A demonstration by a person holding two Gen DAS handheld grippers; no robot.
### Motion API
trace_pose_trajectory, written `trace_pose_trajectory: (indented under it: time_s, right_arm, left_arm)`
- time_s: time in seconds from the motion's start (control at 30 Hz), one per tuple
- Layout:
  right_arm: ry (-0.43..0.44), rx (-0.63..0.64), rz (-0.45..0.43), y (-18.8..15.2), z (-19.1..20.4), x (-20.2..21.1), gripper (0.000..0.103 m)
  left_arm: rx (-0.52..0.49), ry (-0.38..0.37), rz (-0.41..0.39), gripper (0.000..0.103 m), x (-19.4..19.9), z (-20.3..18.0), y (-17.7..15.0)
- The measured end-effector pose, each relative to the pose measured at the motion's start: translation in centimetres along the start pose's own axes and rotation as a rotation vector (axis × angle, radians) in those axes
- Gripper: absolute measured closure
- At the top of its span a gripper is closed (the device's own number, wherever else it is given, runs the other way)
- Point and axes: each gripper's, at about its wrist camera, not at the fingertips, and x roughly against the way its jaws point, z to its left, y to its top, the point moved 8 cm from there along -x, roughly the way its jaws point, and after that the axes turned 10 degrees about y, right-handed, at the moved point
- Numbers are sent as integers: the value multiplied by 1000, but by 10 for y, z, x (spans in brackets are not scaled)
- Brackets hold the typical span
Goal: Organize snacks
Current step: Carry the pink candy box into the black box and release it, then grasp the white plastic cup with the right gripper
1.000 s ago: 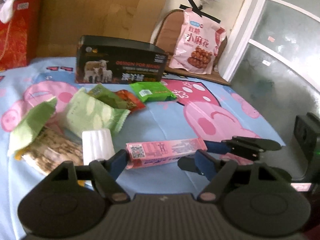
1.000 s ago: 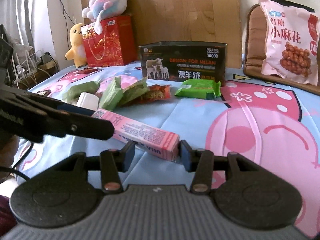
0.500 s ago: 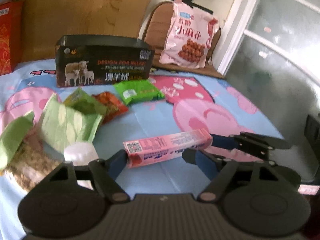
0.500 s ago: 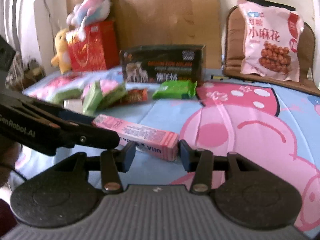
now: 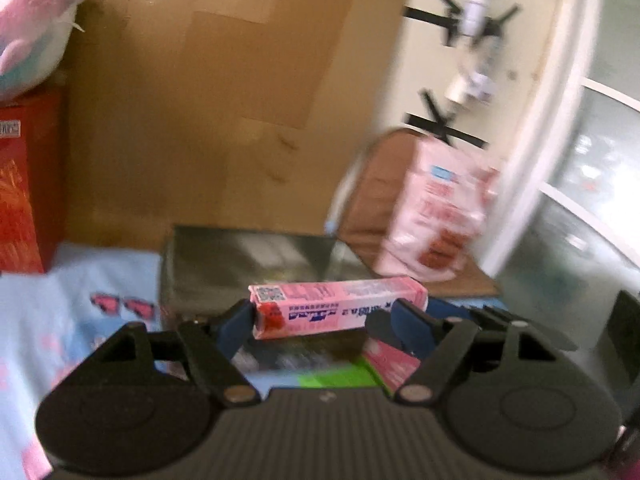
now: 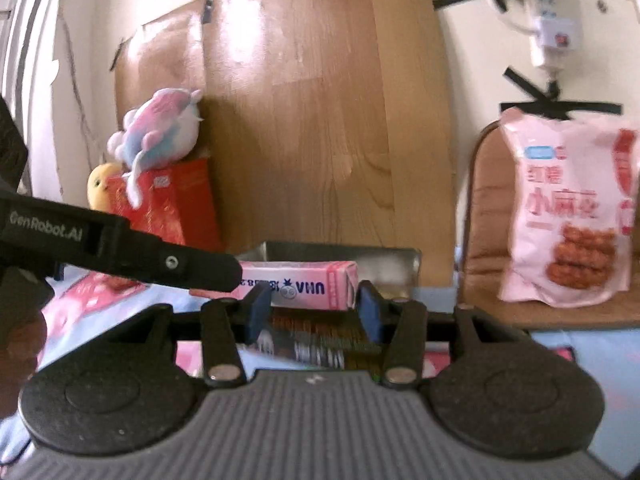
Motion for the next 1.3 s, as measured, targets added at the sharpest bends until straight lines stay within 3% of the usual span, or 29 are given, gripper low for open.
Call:
trace_pose_trajectory:
  time_s: [0.2, 0.33, 0.47, 0.6, 0.73, 0.93, 1.07, 1.17, 1.3]
  right_arm:
    - [-20, -1, 45, 2, -13, -61, 53]
    - [-43, -42, 68, -2, -20, -74, 50]
    - [-49, -38, 1, 2, -13, -45, 44]
    - [-5, -76, 4, -13, 4, -8, 44]
    - [76, -118, 48, -41, 29, 22, 44]
    - [206, -118, 121, -70, 73, 42, 44]
    - [265, -17, 198, -87, 106, 48, 40]
    - [292, 46, 214, -94, 126, 54, 28]
    - [300, 122, 228, -98, 145, 57, 28]
  left_arm:
    - [28, 99, 24, 26, -56, 29, 10]
    - [60, 106, 55, 25, -67, 36, 4]
    - [75, 72, -6, 23, -32, 40, 7]
    - [121, 15, -72, 18, 26, 56, -1]
    - [163, 58, -107, 11, 73, 84, -26]
    - [250, 119, -62, 11, 108, 119, -86]
    - [278, 140, -60, 11, 125, 126, -121]
    - [289, 120, -38, 11, 128, 124, -135]
    - [283, 81, -14, 12, 127, 116, -141]
